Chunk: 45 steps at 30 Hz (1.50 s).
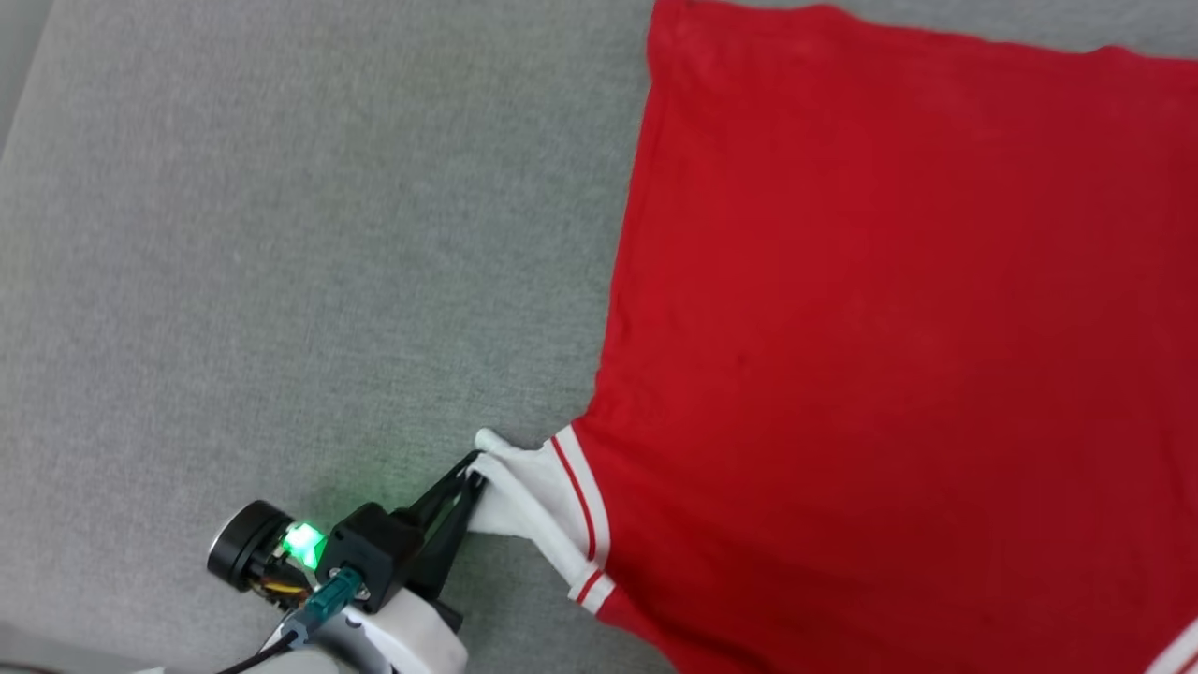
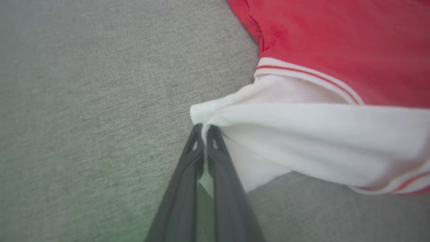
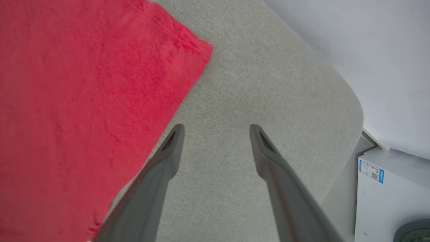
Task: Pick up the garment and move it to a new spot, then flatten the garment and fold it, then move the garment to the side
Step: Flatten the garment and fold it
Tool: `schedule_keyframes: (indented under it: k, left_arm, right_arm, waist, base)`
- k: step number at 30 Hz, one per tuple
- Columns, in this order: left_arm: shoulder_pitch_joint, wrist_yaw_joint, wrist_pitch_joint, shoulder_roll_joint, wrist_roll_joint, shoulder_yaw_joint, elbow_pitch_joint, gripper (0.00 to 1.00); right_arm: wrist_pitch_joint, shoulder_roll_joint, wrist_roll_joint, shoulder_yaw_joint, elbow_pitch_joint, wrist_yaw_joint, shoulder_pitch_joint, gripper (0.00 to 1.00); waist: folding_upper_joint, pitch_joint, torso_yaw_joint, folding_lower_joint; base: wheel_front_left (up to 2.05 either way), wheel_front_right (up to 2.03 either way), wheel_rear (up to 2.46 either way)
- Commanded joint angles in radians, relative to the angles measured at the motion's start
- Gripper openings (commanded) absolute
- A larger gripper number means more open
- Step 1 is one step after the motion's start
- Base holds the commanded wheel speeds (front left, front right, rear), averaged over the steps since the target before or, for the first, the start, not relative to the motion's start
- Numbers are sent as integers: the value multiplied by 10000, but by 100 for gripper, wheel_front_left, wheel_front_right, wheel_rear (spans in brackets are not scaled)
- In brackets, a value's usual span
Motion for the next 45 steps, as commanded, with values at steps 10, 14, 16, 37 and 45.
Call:
schedule_keyframes:
  k: [10, 14, 16, 37, 45]
  left_arm:
    - [-605, 186, -74, -551, 538, 87, -138, 0]
    - [-597, 255, -101, -584, 616, 132, -148, 0]
    - [-594, 285, -107, -585, 631, 165, -171, 0]
    - [673, 533, -299, 154, 53, 491, -76, 0]
    - [1503, 779, -325, 647, -365, 639, -231, 0]
  right_arm:
    - [441, 838, -760, 38, 1911, -9, -840, 100]
    - [163, 1034, -663, 93, 2350, -9, 139, 100]
    - [212, 1084, -578, 125, 2457, -9, 619, 100]
    - [-1715, 697, -108, 872, 829, -9, 1018, 0]
    - [-2835, -688, 975, 1314, -276, -9, 3100, 0]
  waist:
    - [0, 1825, 1311, -3]
    - [0, 1960, 1375, -3]
    - [0, 1979, 1378, -3]
    - [0, -907, -135, -3]
    - [0, -2097, -940, -3]
  base:
    - [0, 0, 0]
    - [0, 0, 0]
    - [0, 0, 0]
    - [0, 0, 0]
    - [0, 0, 0]
